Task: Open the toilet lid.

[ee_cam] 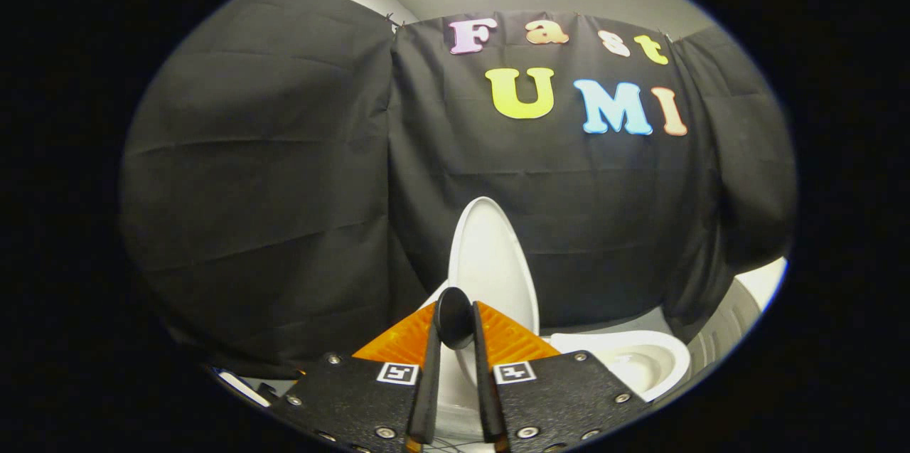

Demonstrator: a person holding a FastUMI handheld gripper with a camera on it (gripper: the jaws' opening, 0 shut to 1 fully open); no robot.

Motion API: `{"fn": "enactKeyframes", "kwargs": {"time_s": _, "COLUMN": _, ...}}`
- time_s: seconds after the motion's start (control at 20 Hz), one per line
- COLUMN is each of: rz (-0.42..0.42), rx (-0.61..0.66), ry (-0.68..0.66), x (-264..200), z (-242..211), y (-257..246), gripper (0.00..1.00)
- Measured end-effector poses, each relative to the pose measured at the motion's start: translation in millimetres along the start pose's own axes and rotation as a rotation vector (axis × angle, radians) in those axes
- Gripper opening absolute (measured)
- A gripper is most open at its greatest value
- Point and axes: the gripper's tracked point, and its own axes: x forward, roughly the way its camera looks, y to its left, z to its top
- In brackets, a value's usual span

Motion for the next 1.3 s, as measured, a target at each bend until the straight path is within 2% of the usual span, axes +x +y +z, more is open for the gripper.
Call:
{"fn": "enactKeyframes", "kwargs": {"time_s": 0.1, "rz": 0.028, "rx": 0.08, "ry": -0.03, "x": -9, "z": 9, "y": -4, "gripper": 0.55}}
{"fn": "enactKeyframes", "kwargs": {"time_s": 0.25, "rz": 0.064, "rx": 0.07, "ry": -0.086, "x": -22, "z": 30, "y": -11, "gripper": 0.94}}
{"fn": "enactKeyframes", "kwargs": {"time_s": 0.35, "rz": 0.106, "rx": 0.086, "ry": -0.131, "x": -37, "z": 46, "y": -12, "gripper": 0.95}}
{"fn": "enactKeyframes", "kwargs": {"time_s": 0.5, "rz": 0.146, "rx": 0.122, "ry": -0.257, "x": -67, "z": 96, "y": -20, "gripper": 0.95}}
{"fn": "enactKeyframes", "kwargs": {"time_s": 0.75, "rz": 0.082, "rx": 0.095, "ry": -0.444, "x": -111, "z": 168, "y": -81, "gripper": 0.95}}
{"fn": "enactKeyframes", "kwargs": {"time_s": 0.9, "rz": 0.01, "rx": 0.053, "ry": -0.564, "x": -142, "z": 200, "y": -138, "gripper": 0.95}}
{"fn": "enactKeyframes", "kwargs": {"time_s": 1.0, "rz": -0.041, "rx": 0.034, "ry": -0.592, "x": -154, "z": 206, "y": -179, "gripper": 0.95}}
{"fn": "enactKeyframes", "kwargs": {"time_s": 1.3, "rz": -0.272, "rx": 0.073, "ry": -0.526, "x": -188, "z": 175, "y": -330, "gripper": 0.95}}
